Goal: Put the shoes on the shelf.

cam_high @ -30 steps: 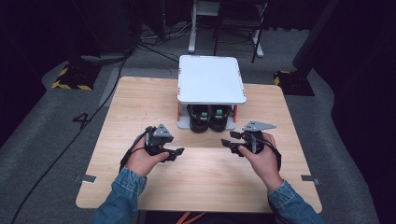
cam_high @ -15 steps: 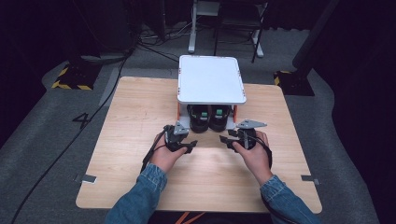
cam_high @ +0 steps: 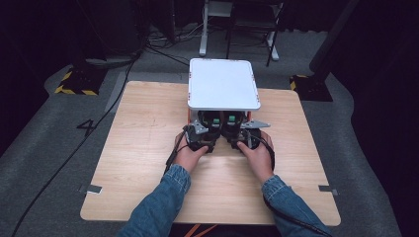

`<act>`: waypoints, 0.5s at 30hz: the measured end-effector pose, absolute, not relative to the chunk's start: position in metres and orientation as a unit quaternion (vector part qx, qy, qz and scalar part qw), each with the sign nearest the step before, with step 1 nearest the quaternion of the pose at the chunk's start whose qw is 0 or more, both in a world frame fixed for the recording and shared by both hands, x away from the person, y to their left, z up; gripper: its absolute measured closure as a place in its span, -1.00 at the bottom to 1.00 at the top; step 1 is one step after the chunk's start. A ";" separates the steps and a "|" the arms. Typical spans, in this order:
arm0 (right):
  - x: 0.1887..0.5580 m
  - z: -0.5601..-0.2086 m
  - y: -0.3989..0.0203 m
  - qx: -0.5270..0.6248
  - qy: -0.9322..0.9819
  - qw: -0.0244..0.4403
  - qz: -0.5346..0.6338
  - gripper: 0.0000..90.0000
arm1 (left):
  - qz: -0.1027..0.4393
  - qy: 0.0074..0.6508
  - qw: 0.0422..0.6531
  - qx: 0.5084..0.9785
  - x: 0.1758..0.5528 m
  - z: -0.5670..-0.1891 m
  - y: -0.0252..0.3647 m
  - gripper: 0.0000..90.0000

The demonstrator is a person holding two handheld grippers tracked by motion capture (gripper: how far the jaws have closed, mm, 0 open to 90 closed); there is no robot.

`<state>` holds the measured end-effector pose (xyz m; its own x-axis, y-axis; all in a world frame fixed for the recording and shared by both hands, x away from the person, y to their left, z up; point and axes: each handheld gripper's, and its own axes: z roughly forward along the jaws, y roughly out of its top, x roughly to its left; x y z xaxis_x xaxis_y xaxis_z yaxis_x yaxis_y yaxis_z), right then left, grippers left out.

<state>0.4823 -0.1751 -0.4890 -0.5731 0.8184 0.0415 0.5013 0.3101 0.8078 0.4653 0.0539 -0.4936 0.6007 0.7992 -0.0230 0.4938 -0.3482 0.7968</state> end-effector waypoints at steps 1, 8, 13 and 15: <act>0.484 -0.490 -0.175 0.421 0.786 0.194 0.410 -0.45 | 0.193 0.405 0.404 0.797 0.467 -0.493 0.055 -0.28; 0.508 -0.499 -0.181 0.388 0.803 0.175 0.417 -0.68 | 0.180 0.398 0.410 0.801 0.482 -0.494 0.057 -0.38; 0.522 -0.497 -0.184 0.350 0.821 0.171 0.418 -0.64 | 0.187 0.391 0.412 0.802 0.497 -0.497 0.060 -0.38; 0.527 -0.497 -0.185 0.337 0.824 0.173 0.422 -0.61 | 0.189 0.393 0.410 0.801 0.502 -0.497 0.059 -0.38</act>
